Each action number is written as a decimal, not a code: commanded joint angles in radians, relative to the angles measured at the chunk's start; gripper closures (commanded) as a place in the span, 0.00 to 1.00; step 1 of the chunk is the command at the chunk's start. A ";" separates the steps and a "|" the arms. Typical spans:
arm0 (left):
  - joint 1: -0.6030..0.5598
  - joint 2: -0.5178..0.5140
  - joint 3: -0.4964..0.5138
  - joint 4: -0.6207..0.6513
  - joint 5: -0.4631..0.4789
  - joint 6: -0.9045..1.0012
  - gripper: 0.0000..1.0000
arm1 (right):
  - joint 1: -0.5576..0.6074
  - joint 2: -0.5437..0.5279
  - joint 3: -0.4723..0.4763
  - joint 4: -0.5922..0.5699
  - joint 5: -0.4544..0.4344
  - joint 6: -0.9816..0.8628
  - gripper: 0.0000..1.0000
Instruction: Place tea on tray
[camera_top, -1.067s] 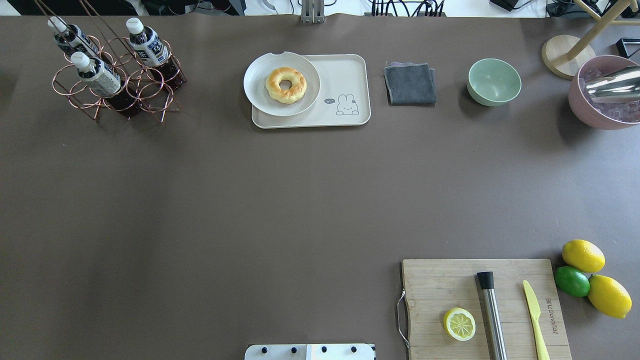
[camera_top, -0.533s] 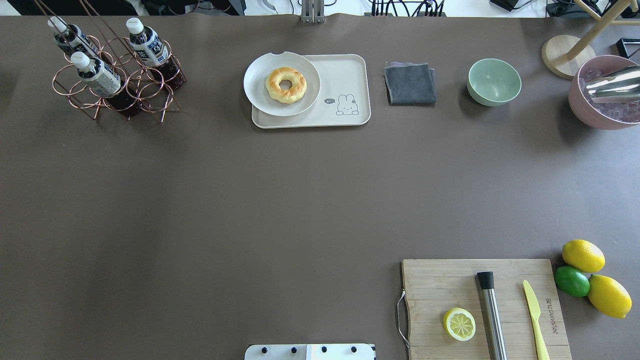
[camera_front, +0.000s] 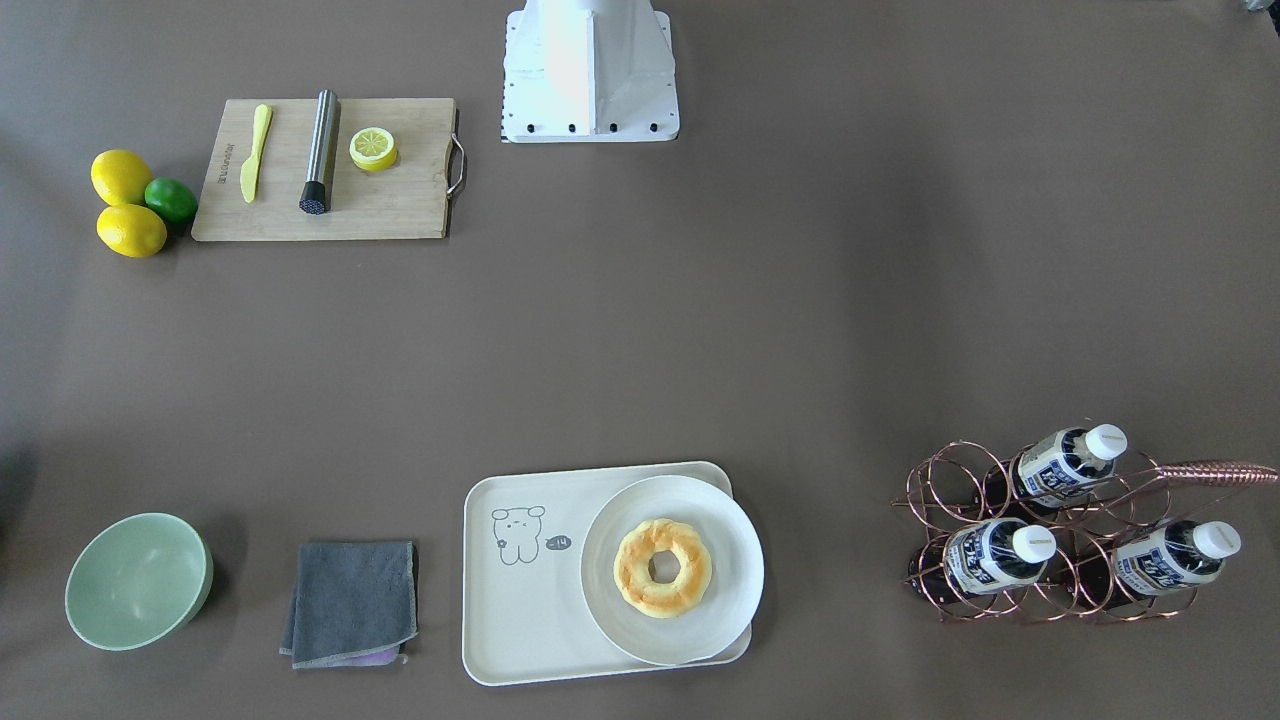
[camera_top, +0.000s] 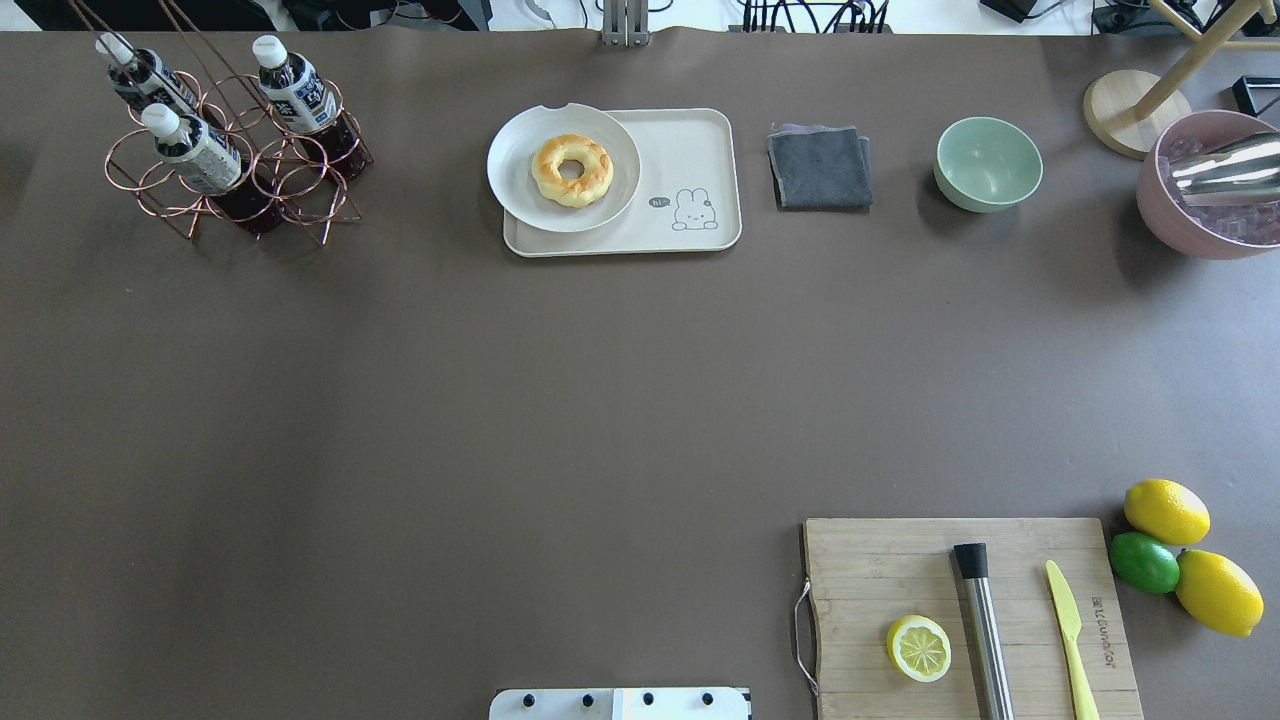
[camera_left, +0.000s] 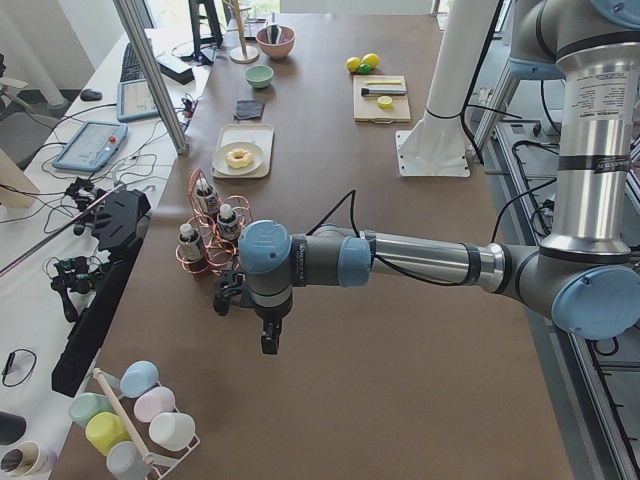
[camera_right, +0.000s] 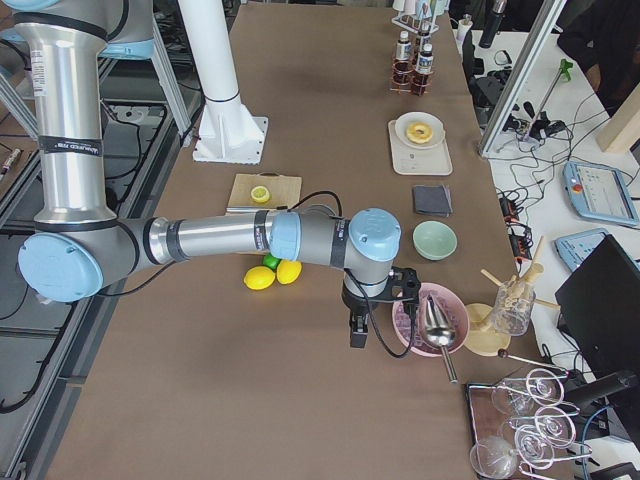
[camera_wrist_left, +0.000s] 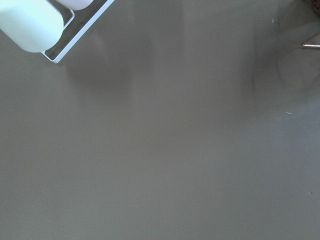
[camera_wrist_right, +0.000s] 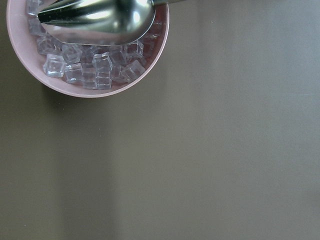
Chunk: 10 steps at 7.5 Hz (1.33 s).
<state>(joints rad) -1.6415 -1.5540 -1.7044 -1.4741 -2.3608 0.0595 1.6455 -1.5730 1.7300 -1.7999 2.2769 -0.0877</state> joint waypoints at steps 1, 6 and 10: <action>0.000 0.000 0.002 0.000 0.002 0.002 0.02 | 0.000 -0.010 0.010 0.004 0.016 -0.010 0.00; 0.000 0.002 0.003 0.000 0.002 -0.006 0.02 | 0.000 -0.019 0.033 0.005 0.015 -0.010 0.00; 0.000 0.002 0.005 0.005 0.002 -0.007 0.02 | 0.000 -0.009 0.033 0.005 0.015 -0.007 0.00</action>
<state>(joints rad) -1.6414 -1.5524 -1.6997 -1.4706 -2.3593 0.0523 1.6460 -1.5834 1.7631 -1.7948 2.2915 -0.0973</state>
